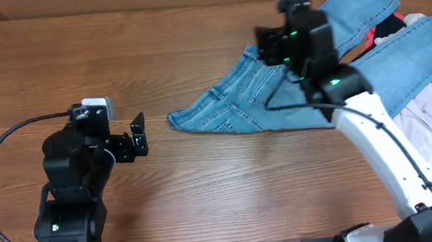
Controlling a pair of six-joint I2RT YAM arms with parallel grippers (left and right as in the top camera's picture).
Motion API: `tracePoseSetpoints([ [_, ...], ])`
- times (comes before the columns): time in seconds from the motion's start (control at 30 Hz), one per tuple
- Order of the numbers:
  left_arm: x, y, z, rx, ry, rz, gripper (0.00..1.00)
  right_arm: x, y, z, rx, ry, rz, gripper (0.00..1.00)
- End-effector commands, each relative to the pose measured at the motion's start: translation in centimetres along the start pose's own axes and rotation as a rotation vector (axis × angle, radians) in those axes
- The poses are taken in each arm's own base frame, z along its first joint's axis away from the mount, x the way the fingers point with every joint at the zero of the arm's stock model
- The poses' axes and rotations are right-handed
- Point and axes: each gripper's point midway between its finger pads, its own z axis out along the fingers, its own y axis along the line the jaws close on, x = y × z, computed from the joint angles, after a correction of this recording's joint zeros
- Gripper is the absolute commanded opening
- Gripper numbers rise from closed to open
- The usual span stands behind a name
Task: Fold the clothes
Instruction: 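Pull the blue jeans leftward out of the pile with the right gripper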
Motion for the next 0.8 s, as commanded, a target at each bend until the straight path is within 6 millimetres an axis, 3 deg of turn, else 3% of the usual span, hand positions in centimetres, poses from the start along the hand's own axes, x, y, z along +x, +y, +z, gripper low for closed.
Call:
tracePoseSetpoints([
  [0.0,-0.5,-0.1,0.5,0.009,0.009,-0.05,1.0,1.2,-3.7,1.6,-0.006,0.083,-0.004,0.68],
  [0.13,0.1,0.1,1.4,0.006,0.047,-0.094,1.0,4.7,-5.4,4.9,-0.123,0.194,-0.064,0.7],
  [0.23,0.6,-0.1,2.1,0.021,0.073,-0.097,1.0,7.3,-6.9,7.7,-0.148,0.247,-0.091,0.81],
  [0.33,0.9,0.0,2.6,0.019,0.092,-0.099,1.0,8.7,-7.4,9.7,-0.159,0.252,-0.141,0.91],
  [0.57,1.7,0.1,3.5,0.015,0.131,-0.105,1.0,12.0,-8.4,14.7,-0.172,0.243,-0.221,0.94],
  [0.77,1.8,0.1,3.7,0.015,0.136,-0.106,1.0,14.6,-9.1,17.0,-0.176,0.26,-0.248,0.94],
])
